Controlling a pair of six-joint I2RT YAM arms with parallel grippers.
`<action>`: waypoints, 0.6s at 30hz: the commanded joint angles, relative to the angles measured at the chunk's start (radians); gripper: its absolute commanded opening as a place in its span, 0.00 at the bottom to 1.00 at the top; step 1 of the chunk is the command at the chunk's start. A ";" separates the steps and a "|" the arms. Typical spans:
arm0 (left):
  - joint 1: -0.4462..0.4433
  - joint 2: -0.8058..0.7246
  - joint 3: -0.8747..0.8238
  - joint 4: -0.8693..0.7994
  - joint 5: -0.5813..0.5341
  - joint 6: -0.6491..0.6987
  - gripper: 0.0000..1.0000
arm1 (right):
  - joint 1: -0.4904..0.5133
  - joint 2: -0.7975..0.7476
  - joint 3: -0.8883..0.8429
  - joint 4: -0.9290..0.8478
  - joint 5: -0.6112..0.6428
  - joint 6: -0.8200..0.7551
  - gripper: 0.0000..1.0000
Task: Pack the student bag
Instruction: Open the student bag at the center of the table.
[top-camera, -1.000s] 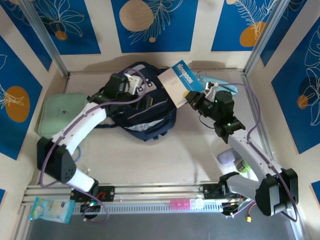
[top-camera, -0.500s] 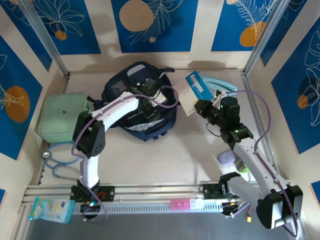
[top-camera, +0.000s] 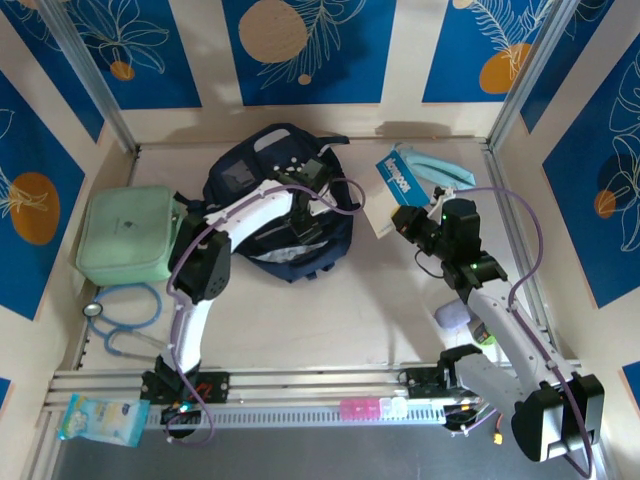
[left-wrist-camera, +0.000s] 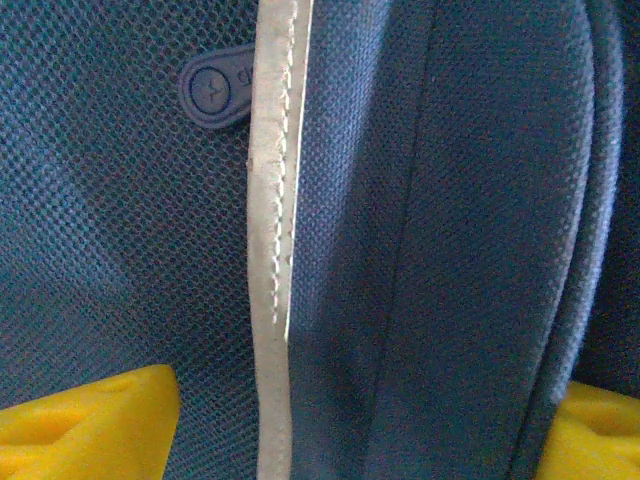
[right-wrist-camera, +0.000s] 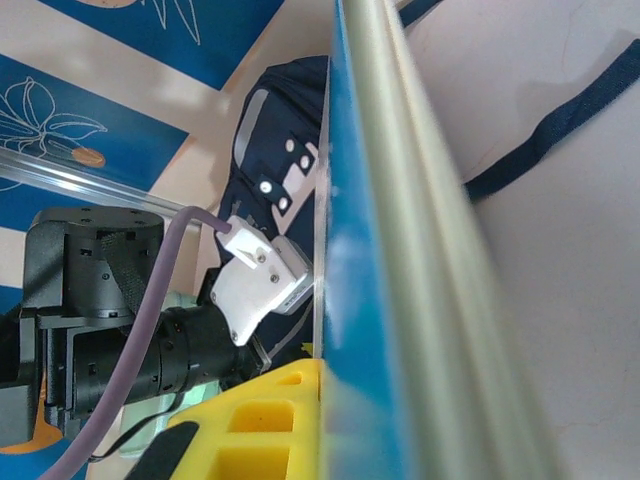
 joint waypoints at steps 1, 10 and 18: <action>0.003 -0.015 0.025 0.006 -0.086 -0.003 0.67 | -0.007 -0.019 -0.007 0.002 0.010 -0.003 0.00; 0.004 -0.198 -0.065 0.164 -0.095 -0.087 0.22 | -0.010 -0.033 -0.027 -0.007 0.031 0.009 0.00; 0.003 -0.289 -0.127 0.284 -0.120 -0.167 0.00 | -0.014 -0.068 -0.041 -0.058 0.080 0.017 0.00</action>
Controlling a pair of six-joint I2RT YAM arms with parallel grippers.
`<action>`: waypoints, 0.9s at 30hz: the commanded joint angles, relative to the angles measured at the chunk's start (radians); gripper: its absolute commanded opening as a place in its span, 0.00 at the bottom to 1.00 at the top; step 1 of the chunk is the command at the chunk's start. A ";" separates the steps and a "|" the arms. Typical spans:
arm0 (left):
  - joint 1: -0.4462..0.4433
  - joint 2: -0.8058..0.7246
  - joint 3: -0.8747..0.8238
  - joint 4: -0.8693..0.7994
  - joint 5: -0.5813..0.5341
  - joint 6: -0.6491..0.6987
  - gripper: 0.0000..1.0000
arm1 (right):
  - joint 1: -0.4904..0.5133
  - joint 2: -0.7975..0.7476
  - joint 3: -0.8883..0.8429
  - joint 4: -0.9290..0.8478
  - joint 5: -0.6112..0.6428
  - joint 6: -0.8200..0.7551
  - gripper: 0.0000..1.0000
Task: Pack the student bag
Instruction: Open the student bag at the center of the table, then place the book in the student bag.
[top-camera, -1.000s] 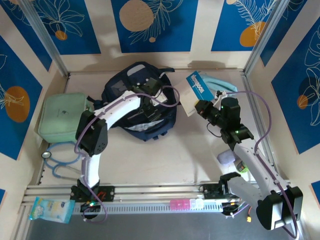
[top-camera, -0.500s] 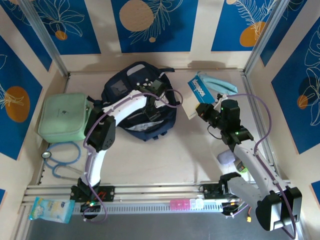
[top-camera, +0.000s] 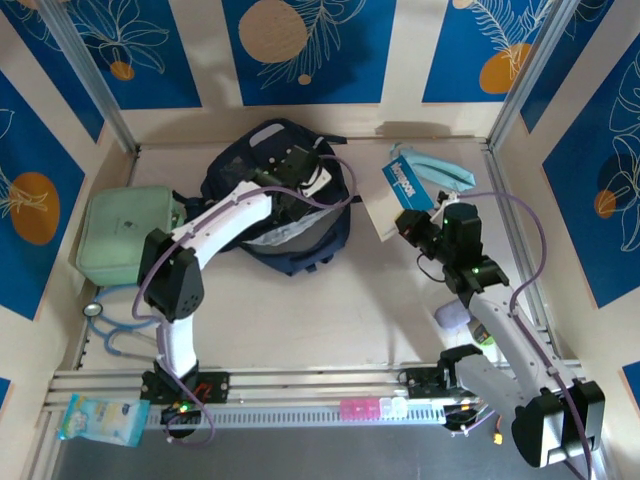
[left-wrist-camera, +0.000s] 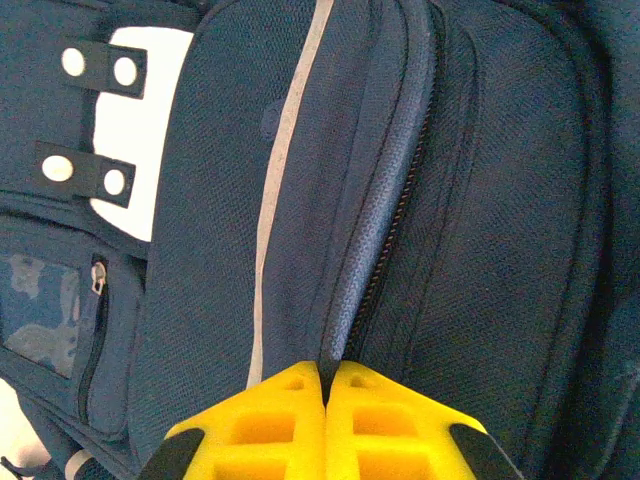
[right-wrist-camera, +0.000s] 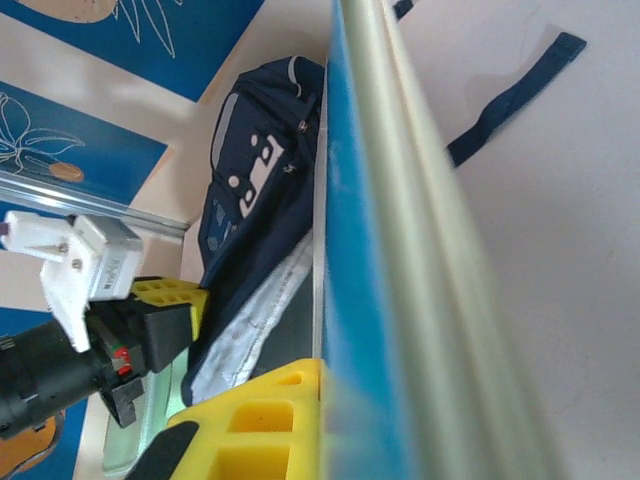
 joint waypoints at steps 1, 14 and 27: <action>0.008 -0.058 -0.009 0.114 -0.031 -0.057 0.00 | -0.006 -0.035 -0.016 -0.039 0.040 0.011 0.00; -0.010 -0.246 -0.064 0.279 0.055 -0.125 0.00 | 0.078 -0.038 -0.137 0.144 -0.181 0.064 0.00; -0.014 -0.257 -0.069 0.275 0.116 -0.154 0.00 | 0.264 0.355 -0.007 0.434 -0.235 0.151 0.00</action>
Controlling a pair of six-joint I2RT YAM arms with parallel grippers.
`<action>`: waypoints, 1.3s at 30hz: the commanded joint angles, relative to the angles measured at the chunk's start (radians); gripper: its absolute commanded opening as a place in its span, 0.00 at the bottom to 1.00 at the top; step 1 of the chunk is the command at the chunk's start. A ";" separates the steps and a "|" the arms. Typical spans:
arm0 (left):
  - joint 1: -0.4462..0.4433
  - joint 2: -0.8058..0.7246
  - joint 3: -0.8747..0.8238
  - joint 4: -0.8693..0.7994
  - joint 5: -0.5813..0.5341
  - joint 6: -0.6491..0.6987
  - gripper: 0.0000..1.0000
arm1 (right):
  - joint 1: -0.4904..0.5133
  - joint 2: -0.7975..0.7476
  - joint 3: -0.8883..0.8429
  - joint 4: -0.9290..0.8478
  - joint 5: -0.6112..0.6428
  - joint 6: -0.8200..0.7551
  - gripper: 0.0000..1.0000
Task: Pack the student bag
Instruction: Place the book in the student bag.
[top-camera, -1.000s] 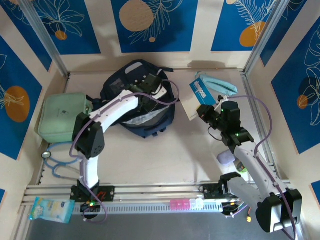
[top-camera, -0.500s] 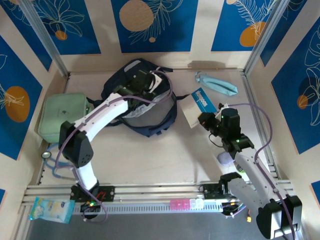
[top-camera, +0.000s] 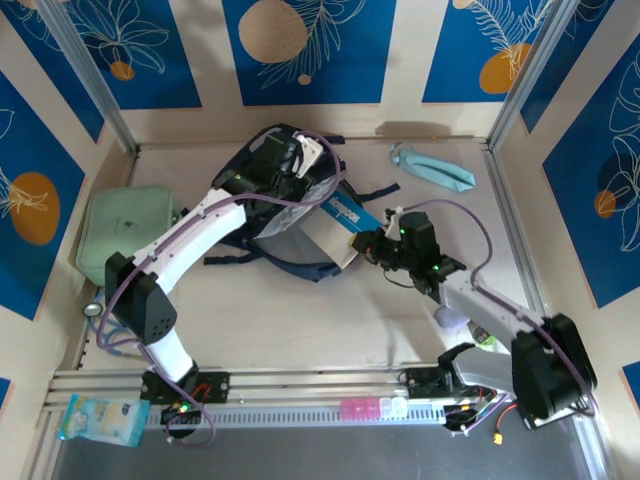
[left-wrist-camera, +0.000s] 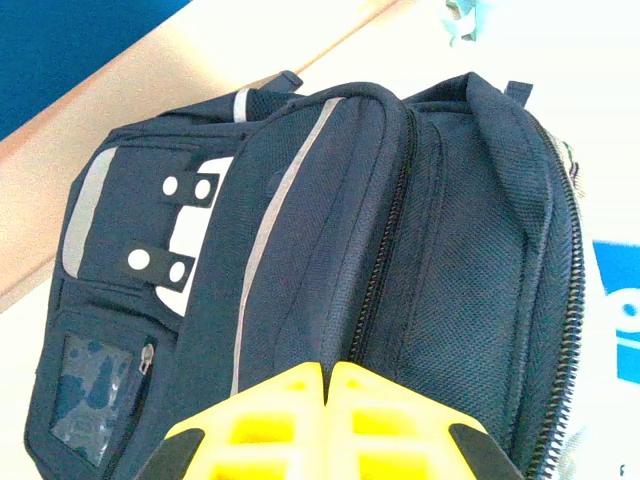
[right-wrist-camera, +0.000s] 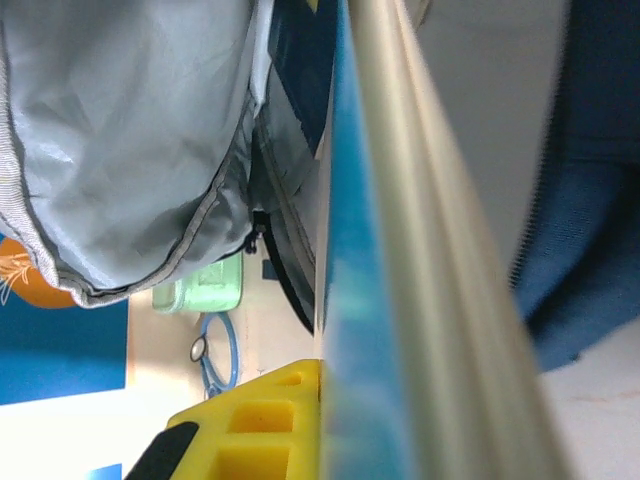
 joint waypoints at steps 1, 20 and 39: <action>-0.007 -0.051 0.008 0.086 0.028 -0.026 0.00 | 0.031 0.086 0.093 0.143 -0.043 0.033 0.00; -0.007 -0.050 0.001 0.099 0.016 -0.068 0.00 | 0.098 0.789 0.508 0.276 0.150 0.255 0.00; -0.008 -0.048 0.009 0.089 0.019 -0.068 0.00 | 0.124 1.009 0.816 0.278 0.017 0.332 0.42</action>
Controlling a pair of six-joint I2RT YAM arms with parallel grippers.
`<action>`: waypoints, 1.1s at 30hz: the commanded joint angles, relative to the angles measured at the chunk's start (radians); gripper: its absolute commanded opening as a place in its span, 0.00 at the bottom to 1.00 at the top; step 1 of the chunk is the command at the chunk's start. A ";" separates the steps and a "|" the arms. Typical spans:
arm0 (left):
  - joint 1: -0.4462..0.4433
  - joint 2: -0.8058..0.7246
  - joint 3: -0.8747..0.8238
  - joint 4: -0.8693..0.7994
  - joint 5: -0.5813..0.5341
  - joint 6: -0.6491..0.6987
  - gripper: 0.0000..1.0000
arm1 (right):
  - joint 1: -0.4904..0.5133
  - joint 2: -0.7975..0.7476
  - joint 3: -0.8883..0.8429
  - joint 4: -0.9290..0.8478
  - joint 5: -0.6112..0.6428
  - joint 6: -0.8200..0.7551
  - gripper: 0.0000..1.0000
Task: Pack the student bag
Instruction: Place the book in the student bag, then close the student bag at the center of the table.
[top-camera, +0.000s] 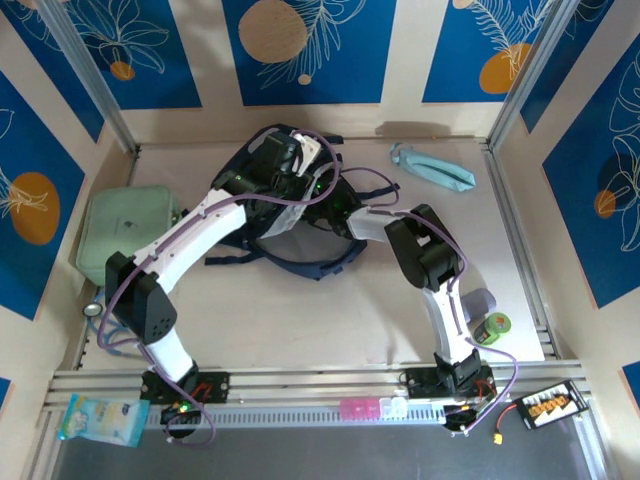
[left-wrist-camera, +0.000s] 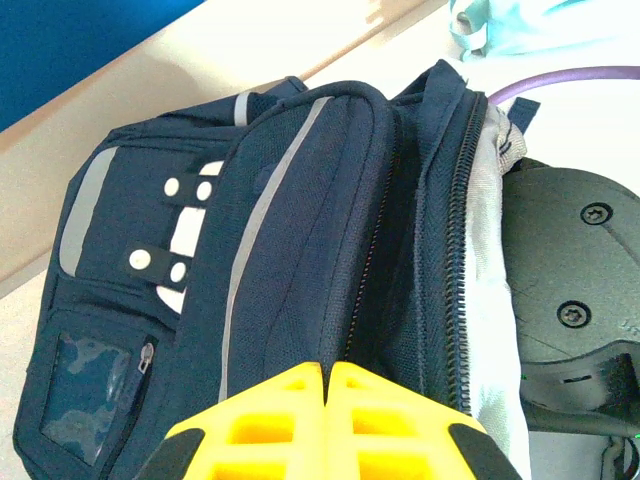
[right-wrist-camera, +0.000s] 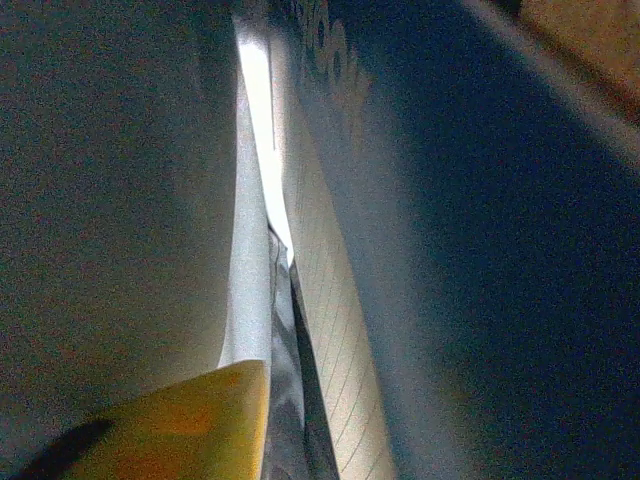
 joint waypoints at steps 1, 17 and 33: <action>-0.008 -0.047 0.022 0.060 0.033 -0.025 0.00 | -0.001 0.014 0.014 0.014 -0.065 -0.008 0.47; -0.008 -0.041 0.023 0.063 0.044 -0.041 0.00 | -0.041 -0.287 -0.346 0.055 -0.033 0.005 0.68; -0.002 -0.128 -0.207 0.127 0.106 -0.088 0.00 | -0.063 -1.056 -0.721 -0.562 0.355 -0.272 0.70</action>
